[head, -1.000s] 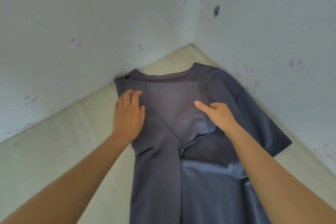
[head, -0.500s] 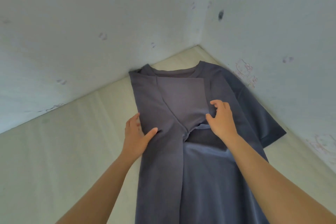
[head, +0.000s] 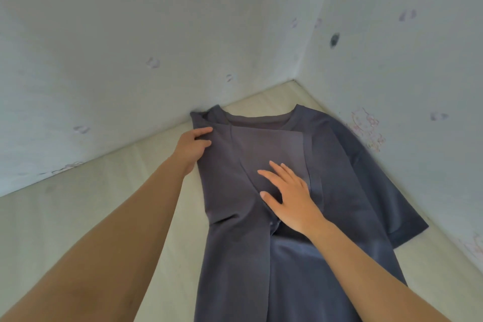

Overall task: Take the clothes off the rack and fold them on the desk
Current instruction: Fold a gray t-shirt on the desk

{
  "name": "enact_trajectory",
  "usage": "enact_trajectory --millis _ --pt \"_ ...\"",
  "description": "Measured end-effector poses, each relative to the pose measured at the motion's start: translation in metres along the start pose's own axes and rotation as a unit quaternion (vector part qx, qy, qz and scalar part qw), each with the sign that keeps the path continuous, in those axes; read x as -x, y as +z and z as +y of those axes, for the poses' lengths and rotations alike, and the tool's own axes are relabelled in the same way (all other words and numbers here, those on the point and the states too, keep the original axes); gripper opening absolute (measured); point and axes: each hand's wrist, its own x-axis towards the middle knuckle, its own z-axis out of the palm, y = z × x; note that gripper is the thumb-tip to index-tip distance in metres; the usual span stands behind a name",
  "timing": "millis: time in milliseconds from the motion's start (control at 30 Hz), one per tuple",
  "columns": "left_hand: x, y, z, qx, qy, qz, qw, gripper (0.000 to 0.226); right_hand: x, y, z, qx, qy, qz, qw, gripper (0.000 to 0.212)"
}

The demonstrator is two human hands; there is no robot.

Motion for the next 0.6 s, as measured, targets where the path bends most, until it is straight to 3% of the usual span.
enact_trajectory --millis 167,300,400,500,600 --pt "-0.038 0.009 0.029 -0.178 0.095 -0.016 0.979 0.058 -0.011 0.012 0.014 0.083 0.012 -0.011 0.996 0.054" --pt "-0.046 0.005 0.021 -0.331 0.155 -0.061 0.929 0.072 -0.015 0.018 0.017 0.152 0.059 0.012 0.987 0.054" --pt "-0.033 0.006 0.005 -0.359 0.202 -0.03 0.911 0.073 -0.009 0.022 0.01 0.137 0.062 0.042 0.988 0.056" --pt "-0.014 0.006 -0.008 -0.347 0.231 0.027 0.909 0.065 0.006 0.023 -0.008 0.073 0.006 0.096 0.993 0.058" --pt "0.004 0.005 -0.021 -0.327 0.213 0.01 0.921 0.048 0.034 0.039 -0.042 0.026 -0.114 0.102 0.988 0.047"
